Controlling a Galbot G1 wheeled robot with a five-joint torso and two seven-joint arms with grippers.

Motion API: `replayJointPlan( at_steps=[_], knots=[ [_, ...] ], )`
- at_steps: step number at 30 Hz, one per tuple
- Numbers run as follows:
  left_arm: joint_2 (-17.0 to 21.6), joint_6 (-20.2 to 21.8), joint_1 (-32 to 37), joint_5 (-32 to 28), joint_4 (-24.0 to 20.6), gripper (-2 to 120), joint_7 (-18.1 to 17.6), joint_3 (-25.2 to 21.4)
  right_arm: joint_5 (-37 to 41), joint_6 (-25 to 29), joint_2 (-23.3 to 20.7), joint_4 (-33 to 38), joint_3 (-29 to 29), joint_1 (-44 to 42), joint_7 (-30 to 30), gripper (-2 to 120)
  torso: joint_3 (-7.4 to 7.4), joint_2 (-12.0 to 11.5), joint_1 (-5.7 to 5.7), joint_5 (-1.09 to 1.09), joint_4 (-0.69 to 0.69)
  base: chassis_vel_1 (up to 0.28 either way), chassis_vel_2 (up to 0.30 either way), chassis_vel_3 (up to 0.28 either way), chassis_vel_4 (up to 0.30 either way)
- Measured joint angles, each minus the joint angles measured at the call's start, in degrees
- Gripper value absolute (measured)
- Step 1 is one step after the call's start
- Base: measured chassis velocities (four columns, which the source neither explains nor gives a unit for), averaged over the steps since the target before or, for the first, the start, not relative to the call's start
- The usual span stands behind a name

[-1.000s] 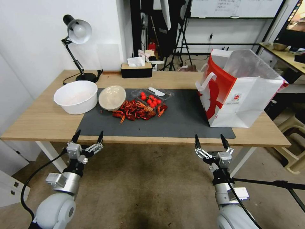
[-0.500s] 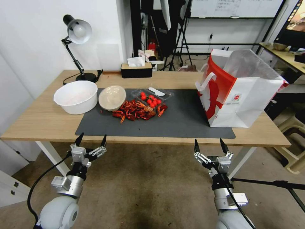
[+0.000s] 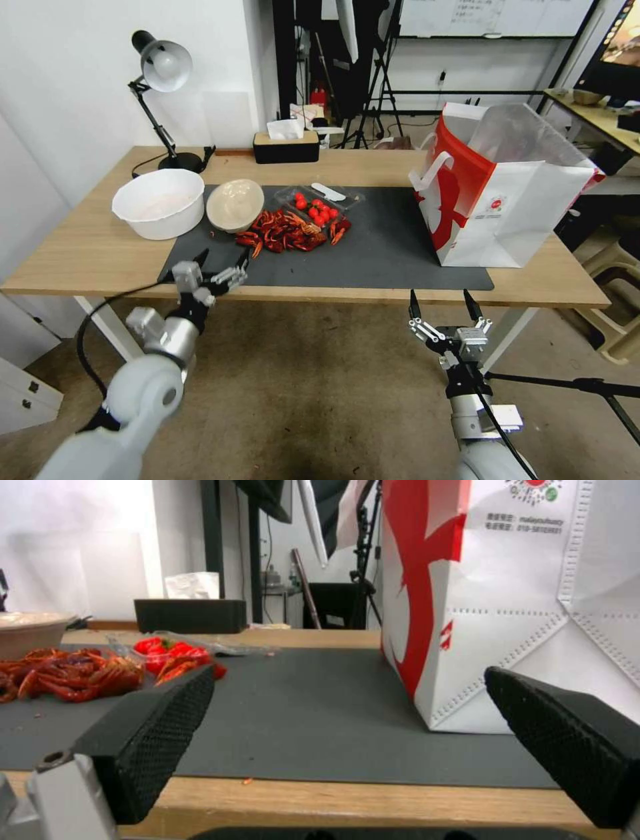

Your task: Pick up the trash from the table and place it into the takeout bag.

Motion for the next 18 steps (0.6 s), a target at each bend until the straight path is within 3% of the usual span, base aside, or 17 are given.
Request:
replayJointPlan(
  at_steps=[12,18],
  knots=[
    [1.55,7.54,-13.71,-17.98,6.19,100,-10.24,3.68,0.0,-0.1,0.04,-0.24,0.19,-0.01,0.04,100,0.0,0.0,0.01,0.01,-0.03,0.0,0.0,0.0,0.0],
    [1.52,8.29,-18.17,-20.37,9.26,100,-12.12,5.43,0.0,-0.14,0.04,-0.31,0.43,0.0,0.12,100,0.0,0.0,0.0,0.0,-0.02,0.0,0.0,0.0,0.0]
  ],
)
